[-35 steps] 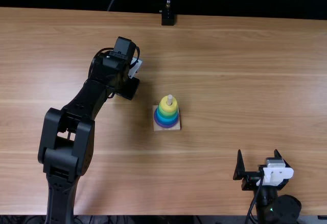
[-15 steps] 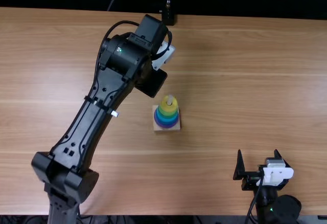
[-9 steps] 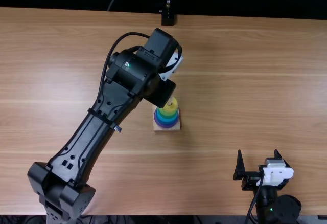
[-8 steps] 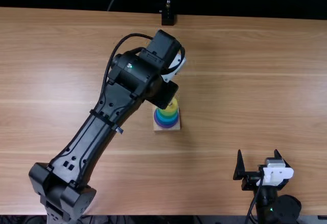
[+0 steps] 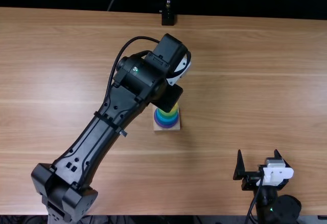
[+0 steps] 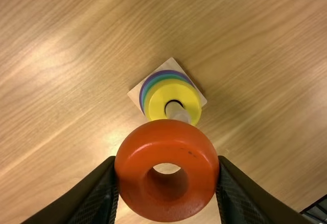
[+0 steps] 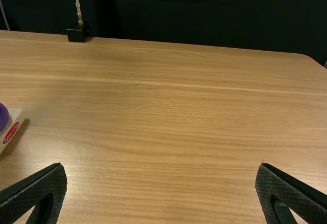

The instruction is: Build the Hanoi tower: stack the rings onto the peg from bottom to top in this color order: purple, dark blue, light blue, dark green, light green, yellow, orange.

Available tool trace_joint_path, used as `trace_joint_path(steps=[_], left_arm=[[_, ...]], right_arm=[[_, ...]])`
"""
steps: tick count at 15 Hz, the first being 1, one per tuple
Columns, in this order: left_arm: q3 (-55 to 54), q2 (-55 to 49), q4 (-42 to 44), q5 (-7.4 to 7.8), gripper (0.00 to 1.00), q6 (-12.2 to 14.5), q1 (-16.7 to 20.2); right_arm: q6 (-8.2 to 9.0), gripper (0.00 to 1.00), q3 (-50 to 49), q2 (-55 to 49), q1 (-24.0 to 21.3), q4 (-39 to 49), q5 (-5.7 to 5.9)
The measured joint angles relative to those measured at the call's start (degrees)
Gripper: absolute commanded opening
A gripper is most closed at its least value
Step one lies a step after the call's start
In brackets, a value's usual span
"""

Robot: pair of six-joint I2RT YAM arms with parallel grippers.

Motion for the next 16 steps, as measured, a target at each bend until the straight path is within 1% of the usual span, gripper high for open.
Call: trace_joint_path(steps=[16], left_arm=[[0.0,4.33,0.57,0.22,0.0,-0.44,-0.79]], right_arm=[[-0.04,1.0,0.0,0.0,-0.02,0.02,-0.02]])
